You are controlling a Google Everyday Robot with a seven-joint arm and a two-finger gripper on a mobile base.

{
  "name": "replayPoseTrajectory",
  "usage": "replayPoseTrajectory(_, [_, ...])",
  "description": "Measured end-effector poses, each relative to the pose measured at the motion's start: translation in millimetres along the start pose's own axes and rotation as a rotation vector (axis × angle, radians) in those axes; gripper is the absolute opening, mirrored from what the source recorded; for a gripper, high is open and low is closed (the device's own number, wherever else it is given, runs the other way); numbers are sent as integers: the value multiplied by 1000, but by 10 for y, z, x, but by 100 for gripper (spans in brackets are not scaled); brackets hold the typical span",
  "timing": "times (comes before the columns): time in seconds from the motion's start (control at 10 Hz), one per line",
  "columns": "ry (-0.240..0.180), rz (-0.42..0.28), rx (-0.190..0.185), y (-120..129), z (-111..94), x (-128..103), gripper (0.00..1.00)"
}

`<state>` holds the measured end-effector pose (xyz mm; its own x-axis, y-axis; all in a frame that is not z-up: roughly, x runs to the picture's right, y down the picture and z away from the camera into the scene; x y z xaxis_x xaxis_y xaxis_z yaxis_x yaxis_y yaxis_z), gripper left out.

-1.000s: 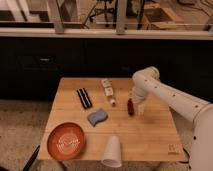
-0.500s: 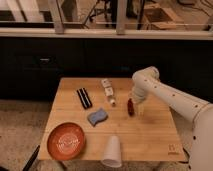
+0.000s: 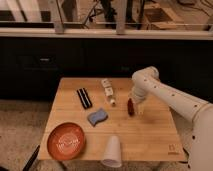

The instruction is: Place the pepper in the ceramic bowl

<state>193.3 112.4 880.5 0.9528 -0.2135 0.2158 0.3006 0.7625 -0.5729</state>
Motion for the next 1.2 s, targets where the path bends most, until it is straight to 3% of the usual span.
replayPoseTrajectory(1.2, [4, -17, -6, 10, 12, -1, 80])
